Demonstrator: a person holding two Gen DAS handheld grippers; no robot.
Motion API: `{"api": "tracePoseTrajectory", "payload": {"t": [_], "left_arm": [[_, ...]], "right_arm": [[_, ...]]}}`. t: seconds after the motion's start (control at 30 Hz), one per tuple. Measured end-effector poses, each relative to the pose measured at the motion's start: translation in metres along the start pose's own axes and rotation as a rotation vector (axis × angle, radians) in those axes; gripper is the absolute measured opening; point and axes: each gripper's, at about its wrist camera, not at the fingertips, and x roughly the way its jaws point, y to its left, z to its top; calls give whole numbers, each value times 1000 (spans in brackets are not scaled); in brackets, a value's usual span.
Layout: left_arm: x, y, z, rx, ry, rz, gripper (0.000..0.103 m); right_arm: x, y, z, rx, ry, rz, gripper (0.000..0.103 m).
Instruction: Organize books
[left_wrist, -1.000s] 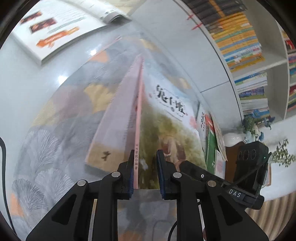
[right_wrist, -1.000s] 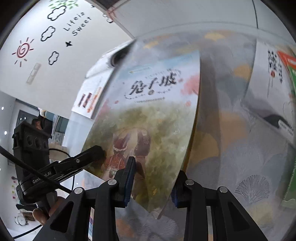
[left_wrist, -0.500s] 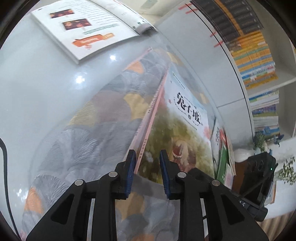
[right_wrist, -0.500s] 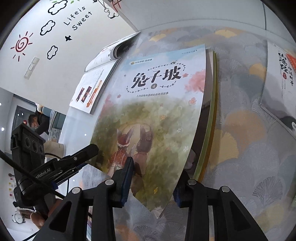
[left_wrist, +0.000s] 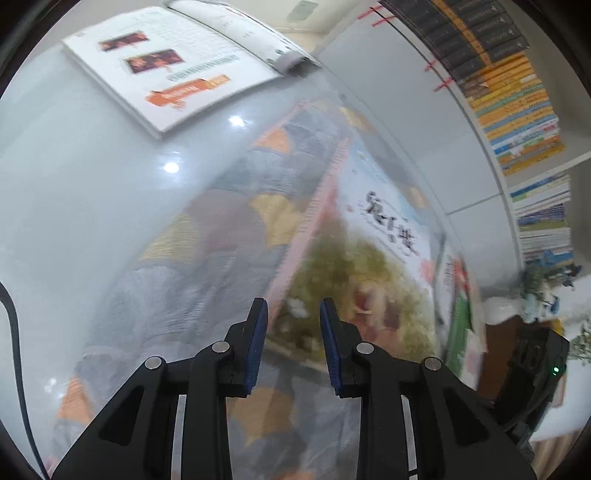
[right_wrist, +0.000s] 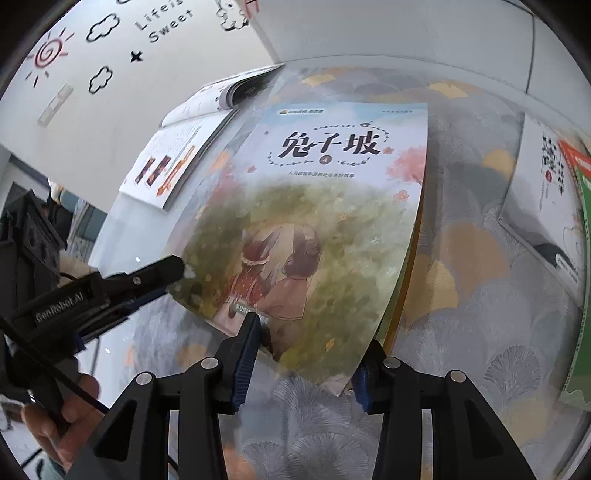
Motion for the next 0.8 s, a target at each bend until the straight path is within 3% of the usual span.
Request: {"api": "tracePoseTrajectory", "payload": {"t": [0.13, 0.3, 0.33, 0.4, 0.43, 0.53, 0.63, 0.8], "left_arm": [[-17, -2, -8, 28, -9, 43, 26], [-20, -58, -34, 230, 96, -16, 30], [-16, -78, -42, 277, 125, -44, 34], [-4, -117, -60, 353, 178, -101, 56], [5, -141, -71, 395, 206, -136, 60], [34, -201, -105, 486, 279, -205, 61], [72, -249, -143, 535, 349, -200, 61], [115, -294, -191, 555, 423, -190, 60]], "right_arm": [[-5, -6, -15, 3, 35, 59, 45], [-30, -41, -71, 51, 82, 148, 52], [-34, -51, -81, 81, 85, 178, 53], [-40, -79, -110, 192, 96, 250, 53], [-45, -96, -125, 251, 97, 263, 53], [-75, -140, -154, 348, 46, 226, 53], [-123, -185, -162, 381, -66, 146, 53], [-185, -277, -181, 515, -218, -1, 53]]}}
